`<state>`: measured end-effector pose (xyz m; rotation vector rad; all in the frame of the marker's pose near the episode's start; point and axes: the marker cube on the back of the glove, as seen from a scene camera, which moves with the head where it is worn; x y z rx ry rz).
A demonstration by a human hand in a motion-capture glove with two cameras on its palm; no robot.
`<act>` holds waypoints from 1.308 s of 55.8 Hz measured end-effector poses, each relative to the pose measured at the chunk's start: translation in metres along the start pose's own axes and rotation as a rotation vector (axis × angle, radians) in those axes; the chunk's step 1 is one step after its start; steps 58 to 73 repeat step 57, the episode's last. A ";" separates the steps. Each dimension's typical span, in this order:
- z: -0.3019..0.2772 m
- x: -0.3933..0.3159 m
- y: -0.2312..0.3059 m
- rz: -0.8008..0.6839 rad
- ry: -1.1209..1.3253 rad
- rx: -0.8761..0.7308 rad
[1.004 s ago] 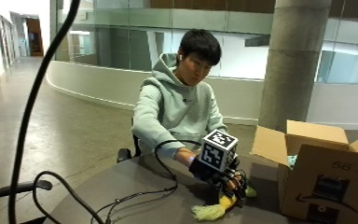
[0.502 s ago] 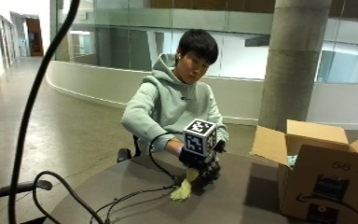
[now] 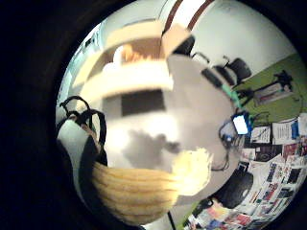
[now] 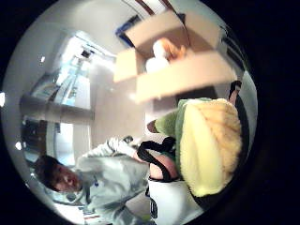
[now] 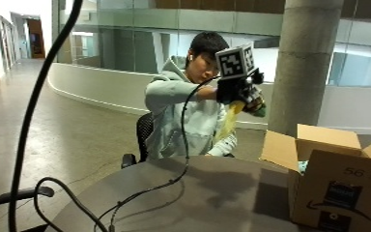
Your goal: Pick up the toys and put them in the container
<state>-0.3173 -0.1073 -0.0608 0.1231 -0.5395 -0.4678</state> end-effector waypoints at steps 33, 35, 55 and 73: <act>0.023 -0.022 -0.099 0.075 -0.067 -0.002; 0.023 -0.018 -0.096 0.073 -0.071 -0.013; -0.035 0.042 -0.033 0.020 0.010 0.000; -0.038 0.048 -0.027 0.020 0.032 0.004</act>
